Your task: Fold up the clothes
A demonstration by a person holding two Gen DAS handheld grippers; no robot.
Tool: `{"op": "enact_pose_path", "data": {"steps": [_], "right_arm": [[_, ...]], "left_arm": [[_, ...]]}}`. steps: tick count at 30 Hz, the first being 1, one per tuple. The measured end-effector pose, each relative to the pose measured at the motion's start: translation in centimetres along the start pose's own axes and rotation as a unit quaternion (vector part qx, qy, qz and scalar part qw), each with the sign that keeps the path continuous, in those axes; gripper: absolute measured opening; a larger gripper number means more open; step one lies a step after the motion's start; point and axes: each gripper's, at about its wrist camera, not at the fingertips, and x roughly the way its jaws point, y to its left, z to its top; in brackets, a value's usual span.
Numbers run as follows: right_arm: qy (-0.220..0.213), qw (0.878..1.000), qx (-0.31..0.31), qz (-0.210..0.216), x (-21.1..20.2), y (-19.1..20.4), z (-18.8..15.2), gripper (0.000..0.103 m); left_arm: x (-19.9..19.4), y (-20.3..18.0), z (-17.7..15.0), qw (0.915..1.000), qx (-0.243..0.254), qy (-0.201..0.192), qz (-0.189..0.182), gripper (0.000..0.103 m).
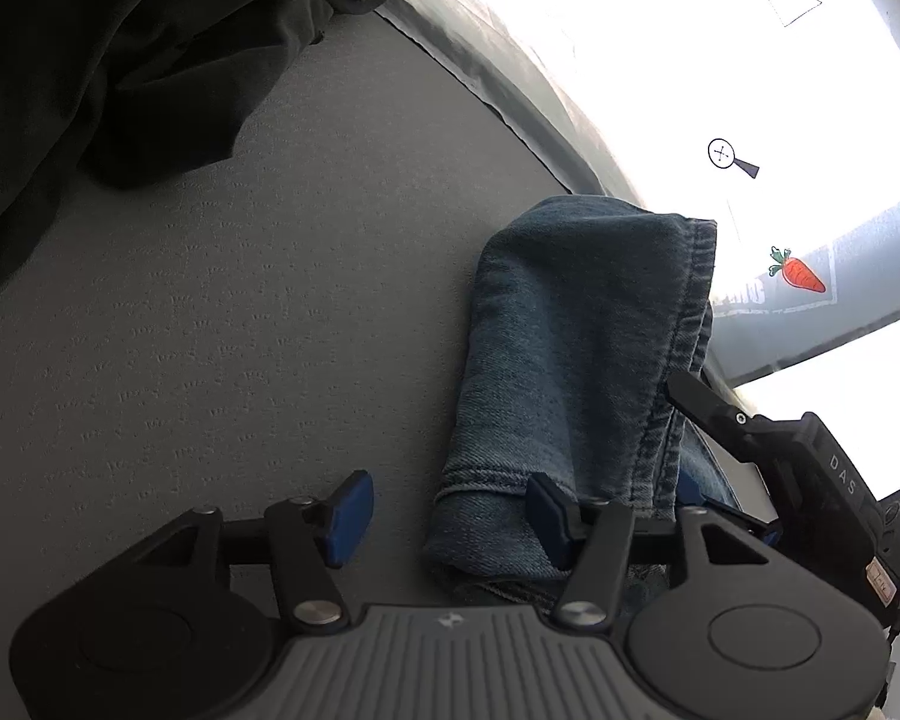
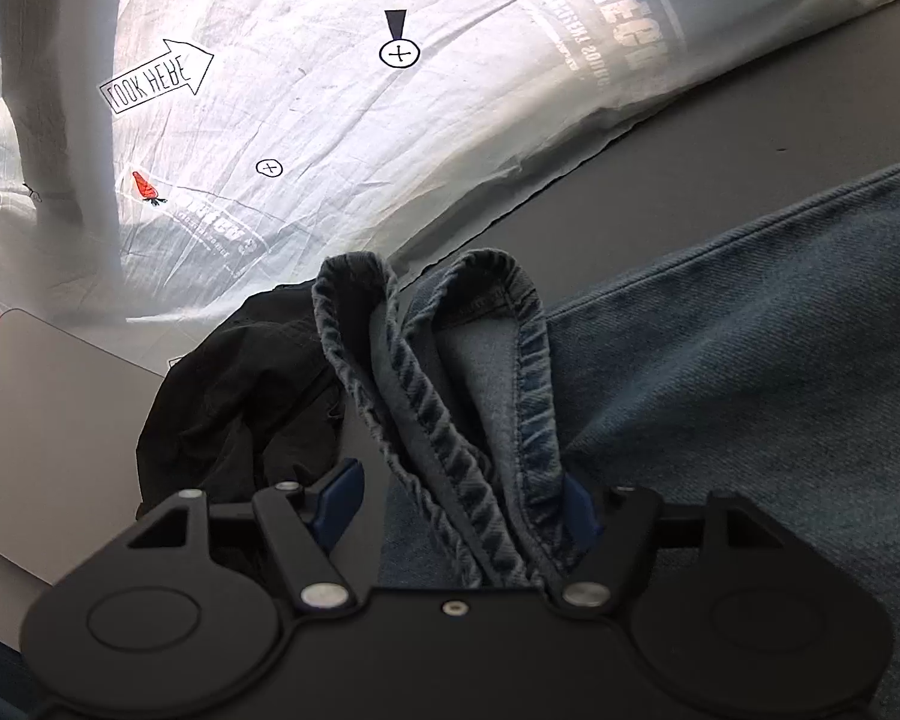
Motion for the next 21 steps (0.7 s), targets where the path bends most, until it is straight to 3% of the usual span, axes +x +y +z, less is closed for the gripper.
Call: {"op": "enact_pose_path", "data": {"steps": [2,4,9,15,21], "right_arm": [[0.007,0.999,-0.033,-0.028,0.7,0.8,0.0,0.061],[0.009,0.996,-0.057,-0.062,1.1,1.3,-0.1,0.011],[-0.026,0.996,-0.064,-0.058,-1.5,1.8,0.0,0.010],[-0.078,0.981,-0.156,-0.083,-7.9,5.0,0.4,0.010],[-0.135,0.976,-0.131,-0.107,-15.5,3.3,0.4,0.010]], "left_arm": [[0.1,-0.2,-0.1,1.0000,0.006,0.001,0.000,0.063],[0.1,-0.5,-0.1,0.9999,0.011,0.002,0.002,0.064],[-0.4,-2.1,-0.1,0.9969,0.068,-0.006,0.039,0.063],[-1.0,-5.0,0.0,0.9936,0.108,-0.025,0.022,0.063],[0.8,-8.3,-1.6,0.9867,0.160,-0.007,0.027,0.063]]}}
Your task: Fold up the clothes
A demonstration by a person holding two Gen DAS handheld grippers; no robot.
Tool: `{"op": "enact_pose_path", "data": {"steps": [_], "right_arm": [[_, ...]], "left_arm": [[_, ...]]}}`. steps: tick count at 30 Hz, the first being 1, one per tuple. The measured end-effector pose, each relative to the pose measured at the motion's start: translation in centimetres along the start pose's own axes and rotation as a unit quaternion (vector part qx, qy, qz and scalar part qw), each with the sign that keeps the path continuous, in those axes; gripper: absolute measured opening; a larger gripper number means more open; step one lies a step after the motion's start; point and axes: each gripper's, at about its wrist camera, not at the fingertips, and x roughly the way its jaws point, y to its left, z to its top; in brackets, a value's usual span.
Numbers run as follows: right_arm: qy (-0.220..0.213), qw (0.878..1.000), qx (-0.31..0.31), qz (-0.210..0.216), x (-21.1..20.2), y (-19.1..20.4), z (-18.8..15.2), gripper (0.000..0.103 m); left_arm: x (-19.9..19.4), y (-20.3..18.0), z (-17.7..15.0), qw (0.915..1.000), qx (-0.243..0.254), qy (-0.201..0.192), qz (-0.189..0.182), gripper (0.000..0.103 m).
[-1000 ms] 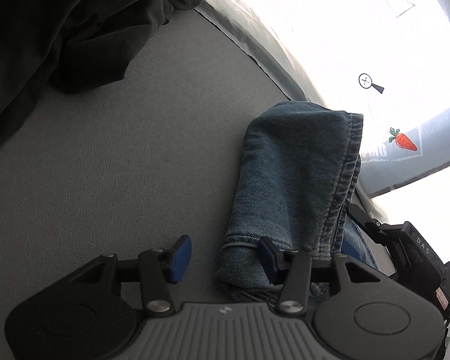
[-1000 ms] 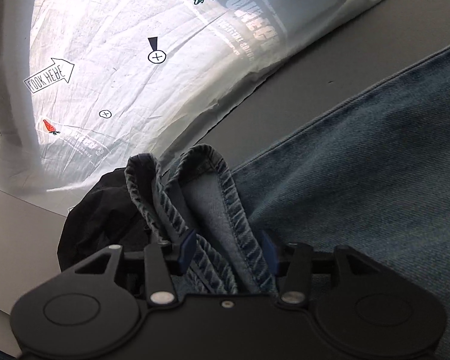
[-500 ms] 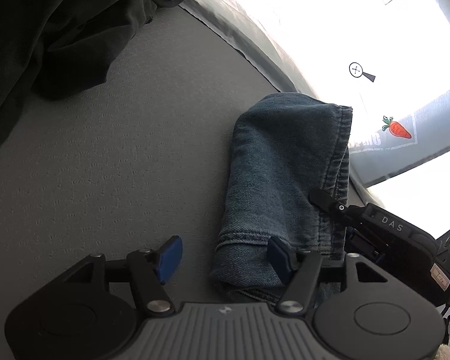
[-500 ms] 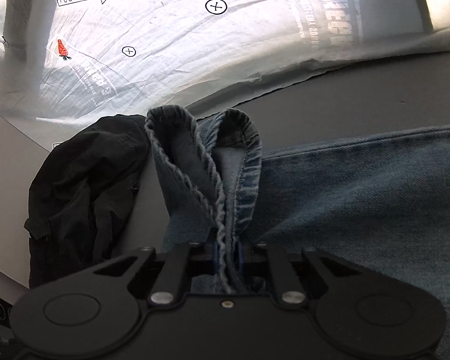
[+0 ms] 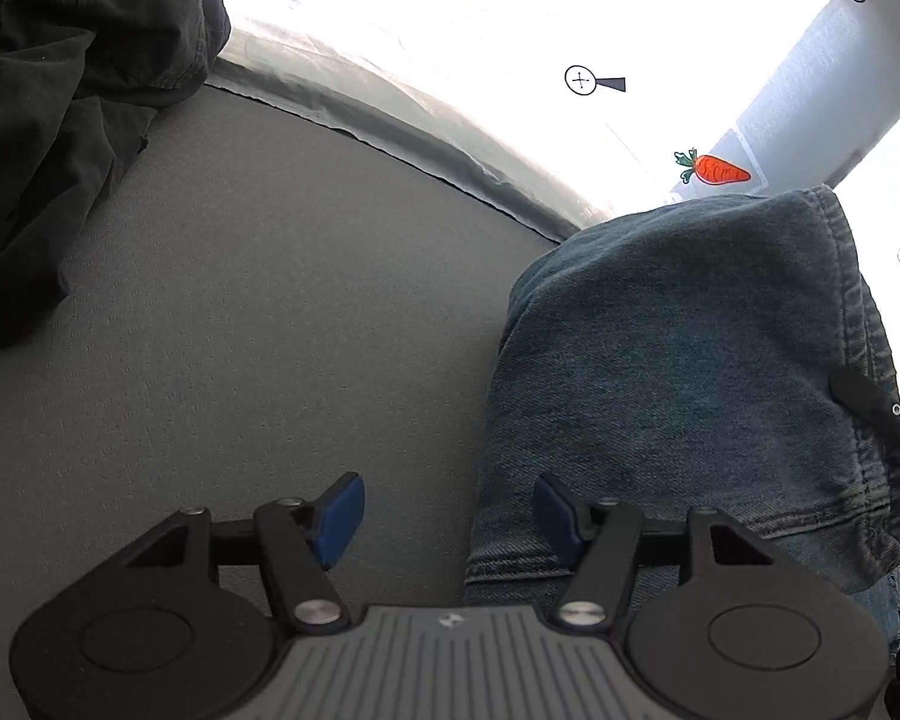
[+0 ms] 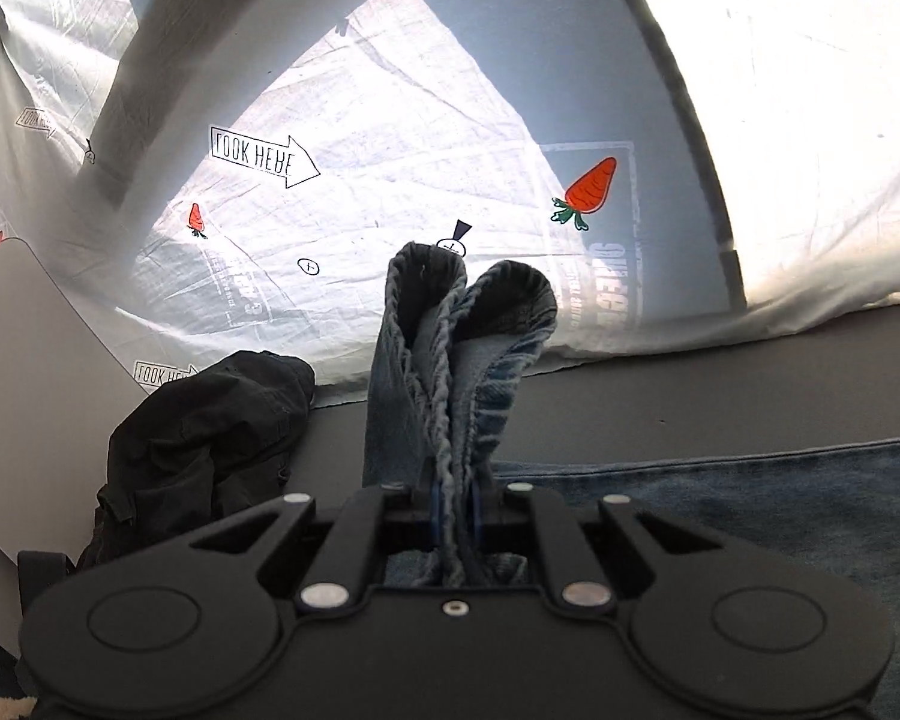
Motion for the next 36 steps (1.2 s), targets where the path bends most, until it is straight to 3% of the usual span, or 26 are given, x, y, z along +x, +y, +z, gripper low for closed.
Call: {"op": "enact_pose_path", "data": {"steps": [7,11,14,20,27,33,36], "right_arm": [[-0.021,0.996,0.027,-0.087,-5.7,-5.2,-1.0,0.010],[-0.024,0.989,0.054,-0.133,-7.4,-8.3,-2.5,0.010],[-0.006,0.980,0.049,-0.192,-7.3,-10.3,-3.9,0.011],[0.051,0.953,0.000,-0.300,-5.6,-11.9,-7.0,0.040],[-0.024,0.952,-0.003,-0.305,-8.1,-9.7,-7.8,0.052],[0.003,0.945,0.006,-0.328,-7.8,-11.1,-11.1,0.057],[0.004,0.950,0.003,-0.312,-8.3,-11.8,-11.4,0.057]], "left_arm": [[1.9,-3.7,-2.0,0.9974,0.063,0.034,-0.003,0.064],[2.9,-5.2,-3.1,0.9937,0.097,0.055,-0.004,0.064],[3.6,-6.0,-3.9,0.9910,0.115,0.068,-0.002,0.064],[3.7,-6.4,-4.7,0.9884,0.136,0.067,0.001,0.069],[4.3,-8.3,-5.4,0.9792,0.187,0.075,0.026,0.084],[5.2,-9.4,-6.2,0.9718,0.219,0.080,0.037,0.100],[5.6,-9.9,-6.8,0.9634,0.251,0.083,0.046,0.103]]}}
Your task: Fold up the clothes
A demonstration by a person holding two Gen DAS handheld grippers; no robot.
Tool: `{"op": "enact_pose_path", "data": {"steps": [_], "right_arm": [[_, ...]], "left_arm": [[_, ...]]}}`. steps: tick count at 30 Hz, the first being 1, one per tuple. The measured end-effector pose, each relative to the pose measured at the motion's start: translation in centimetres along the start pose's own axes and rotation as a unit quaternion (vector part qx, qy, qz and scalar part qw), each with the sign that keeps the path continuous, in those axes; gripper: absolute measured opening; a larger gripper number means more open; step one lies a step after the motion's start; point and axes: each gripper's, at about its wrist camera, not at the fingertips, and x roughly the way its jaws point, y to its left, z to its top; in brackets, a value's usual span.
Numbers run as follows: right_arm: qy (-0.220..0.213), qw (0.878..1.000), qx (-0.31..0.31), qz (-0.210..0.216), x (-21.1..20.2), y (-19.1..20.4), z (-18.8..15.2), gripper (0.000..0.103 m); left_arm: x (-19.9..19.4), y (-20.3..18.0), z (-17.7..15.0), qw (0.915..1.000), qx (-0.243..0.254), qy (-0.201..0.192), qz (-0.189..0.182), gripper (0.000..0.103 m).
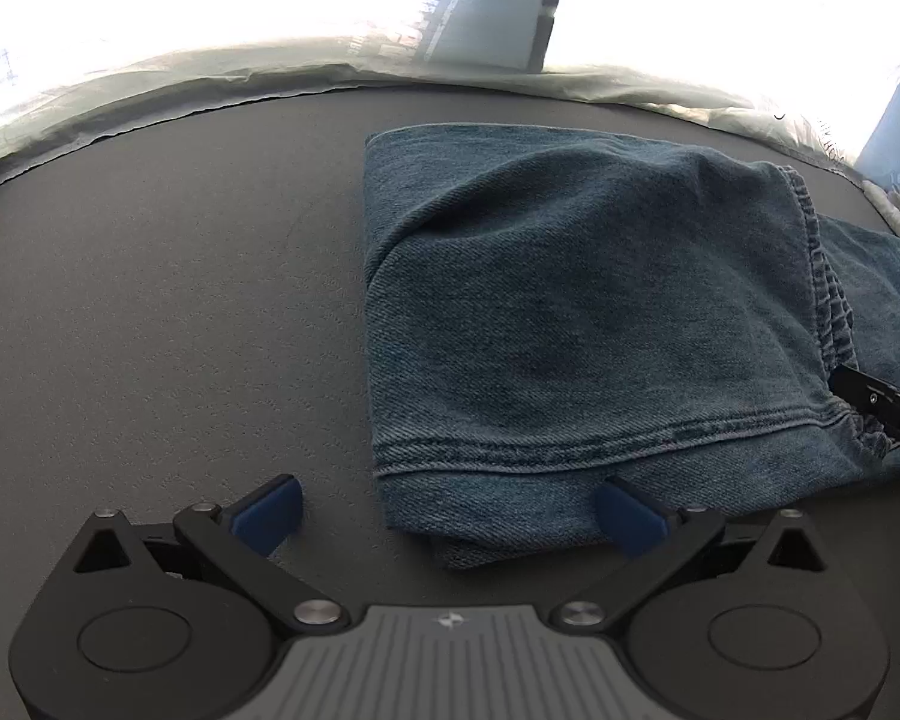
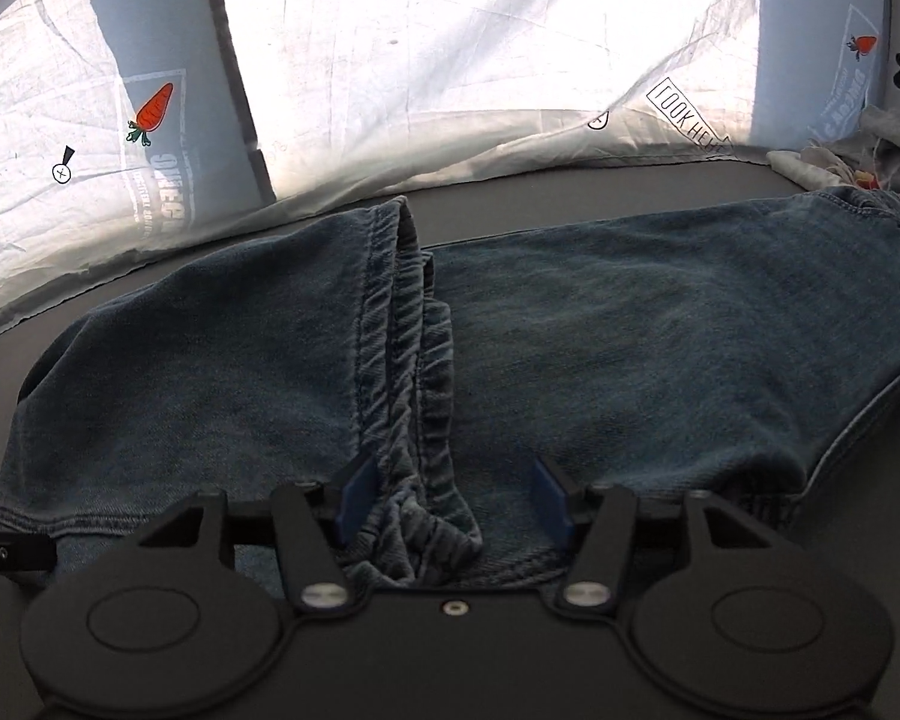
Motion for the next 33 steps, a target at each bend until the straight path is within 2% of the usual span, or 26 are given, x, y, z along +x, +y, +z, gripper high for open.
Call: {"op": "enact_pose_path", "data": {"steps": [3,6,8,9,13,16,18,22,25,27,31,33], "right_arm": [[0.007,1.000,0.016,0.016,0.1,-0.6,0.1,0.059],[0.014,0.999,0.022,0.037,-0.6,-1.1,0.2,0.061],[0.022,0.996,0.026,0.076,-1.6,-2.2,0.2,0.071],[0.020,0.995,0.030,0.090,-2.4,-3.0,0.0,0.074],[0.005,0.991,0.056,0.123,-5.3,-6.5,-0.9,0.075],[-0.011,0.992,0.081,0.100,-7.2,-9.7,-1.2,0.087],[-0.016,0.990,0.109,0.084,-7.7,-12.3,-1.4,0.087],[-0.015,0.983,0.179,0.045,-8.0,-17.9,-1.9,0.087],[-0.027,0.968,0.247,0.032,-7.9,-21.8,-2.1,0.088],[-0.040,0.956,0.291,0.024,-7.5,-24.2,-2.1,0.090],[-0.075,0.926,0.370,0.012,-6.3,-28.6,-1.7,0.091],[-0.102,0.904,0.415,0.018,-5.4,-30.6,-1.5,0.093]], "left_arm": [[0.1,-0.2,0.2,0.9999,-0.006,0.007,0.011,0.103],[0.1,-0.3,1.1,0.9984,-0.031,0.041,0.024,0.103],[-0.1,-0.3,1.6,0.9966,-0.054,0.055,0.030,0.103],[-0.4,-0.4,1.7,0.9963,-0.061,0.052,0.031,0.103],[-2.4,-2.0,1.7,0.9968,-0.058,0.015,0.052,0.103],[-3.5,-3.6,1.9,0.9960,-0.071,-0.006,0.053,0.103],[-3.7,-4.9,2.0,0.9954,-0.081,-0.015,0.050,0.103],[-2.4,-7.7,1.9,0.9961,-0.071,0.001,0.052,0.103],[0.3,-9.0,1.0,0.9957,-0.056,0.058,0.044,0.103],[0.8,-10.4,0.4,0.9965,-0.019,0.054,0.061,0.103],[0.9,-10.3,0.4,0.9962,-0.027,0.058,0.059,0.103],[0.9,-10.3,0.5,0.9959,-0.027,0.063,0.059,0.103]]}}
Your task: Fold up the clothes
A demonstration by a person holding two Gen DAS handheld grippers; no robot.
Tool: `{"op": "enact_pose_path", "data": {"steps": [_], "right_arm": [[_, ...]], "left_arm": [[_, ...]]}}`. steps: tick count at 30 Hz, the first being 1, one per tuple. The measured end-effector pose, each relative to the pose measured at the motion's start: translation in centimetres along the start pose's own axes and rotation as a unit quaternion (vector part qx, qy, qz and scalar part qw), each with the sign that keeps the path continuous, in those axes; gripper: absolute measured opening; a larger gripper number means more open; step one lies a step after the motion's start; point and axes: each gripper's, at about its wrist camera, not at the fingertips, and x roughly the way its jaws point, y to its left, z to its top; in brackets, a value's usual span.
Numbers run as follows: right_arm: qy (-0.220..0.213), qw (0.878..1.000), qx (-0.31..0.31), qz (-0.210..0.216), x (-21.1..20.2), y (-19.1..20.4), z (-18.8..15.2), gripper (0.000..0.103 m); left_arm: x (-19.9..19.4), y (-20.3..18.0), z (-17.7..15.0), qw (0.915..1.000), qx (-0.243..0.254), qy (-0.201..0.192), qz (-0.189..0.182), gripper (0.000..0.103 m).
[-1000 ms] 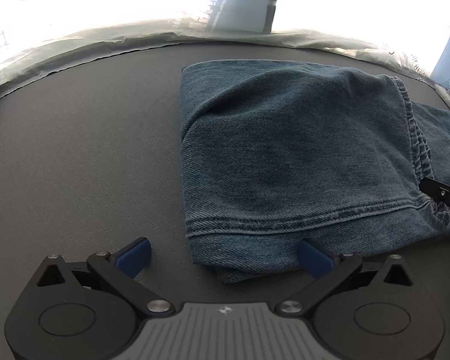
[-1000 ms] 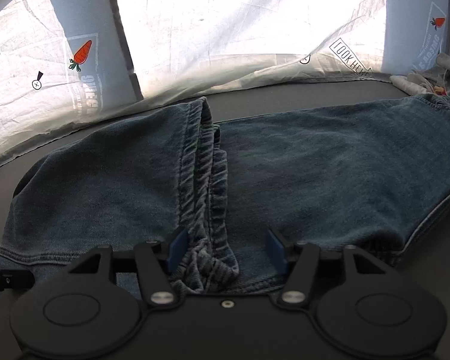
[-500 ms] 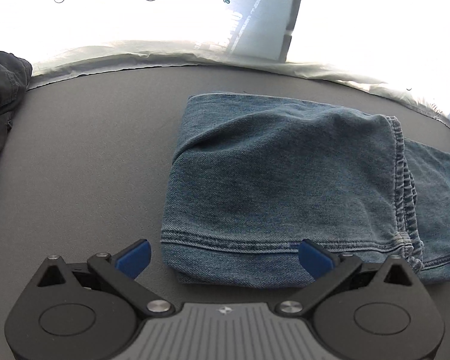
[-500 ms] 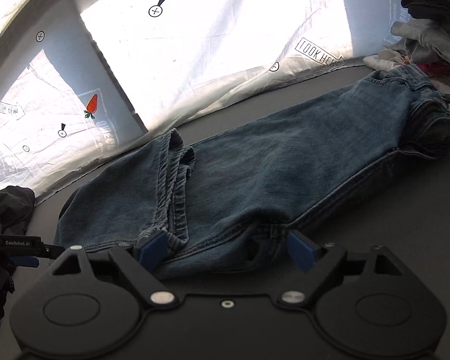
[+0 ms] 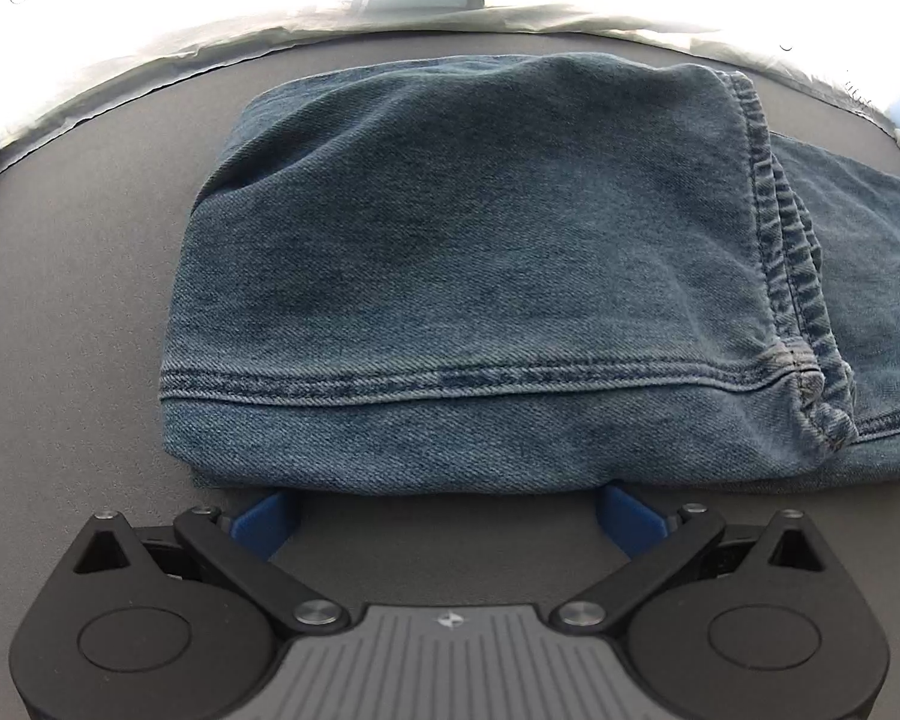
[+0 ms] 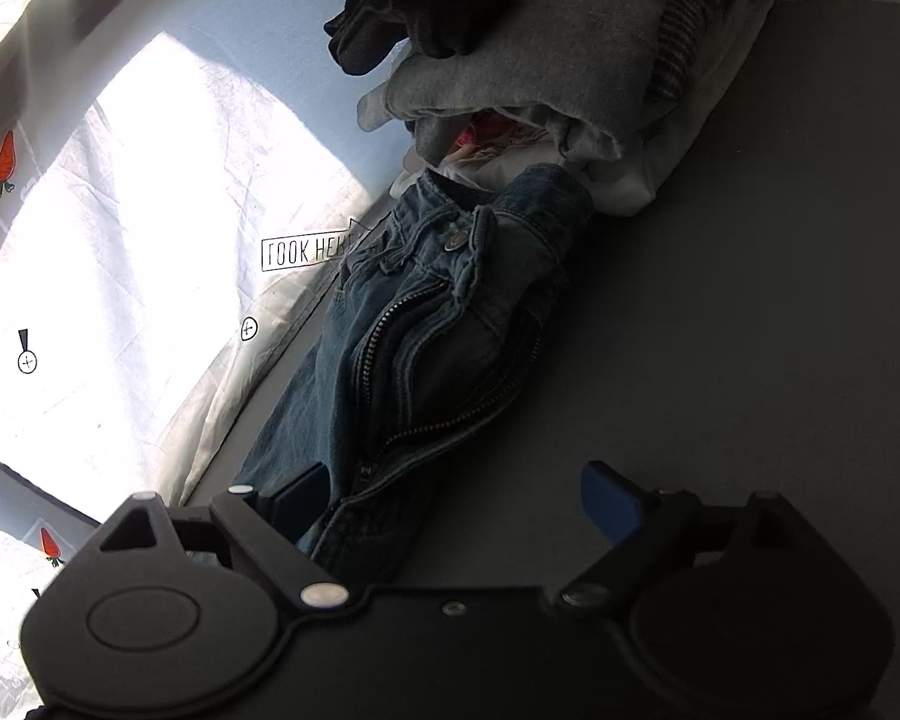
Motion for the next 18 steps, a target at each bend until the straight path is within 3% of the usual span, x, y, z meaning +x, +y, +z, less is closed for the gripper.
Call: {"op": "enact_pose_path", "data": {"steps": [2,3,5,8,11,14,15,16,18], "right_arm": [[-0.018,0.998,0.048,0.021,1.2,-1.0,1.2,0.094],[-0.025,0.997,0.069,0.035,1.7,-1.4,1.7,0.102],[-0.037,0.991,0.109,0.064,2.9,-2.1,2.7,0.102],[-0.043,0.991,0.107,0.066,4.3,-1.4,3.8,0.102],[-0.036,0.996,0.079,0.034,5.7,0.1,4.2,0.103],[-0.041,0.997,0.062,0.030,6.4,0.8,4.0,0.102],[-0.039,0.996,0.063,0.040,6.5,0.8,3.9,0.098],[-0.031,0.996,0.071,0.047,6.7,0.6,4.1,0.078],[0.002,0.981,0.173,0.092,7.7,-1.9,4.1,0.043]], "left_arm": [[-0.1,0.0,0.0,1.0000,-0.001,0.003,0.002,0.103],[-0.1,0.0,0.1,1.0000,-0.002,0.006,0.002,0.103],[0.0,-0.1,0.3,0.9999,-0.002,0.013,0.002,0.103],[0.0,-0.2,0.5,0.9998,-0.003,0.019,0.003,0.103],[-0.1,-0.2,0.5,0.9998,-0.002,0.020,0.002,0.103],[-0.2,-0.3,0.6,0.9997,-0.002,0.023,0.002,0.103],[-0.2,-0.4,0.6,0.9997,-0.002,0.024,0.002,0.103],[-0.2,-0.4,0.7,0.9997,-0.001,0.024,0.002,0.103],[-0.2,-0.5,0.8,0.9997,-0.001,0.023,0.002,0.103]]}}
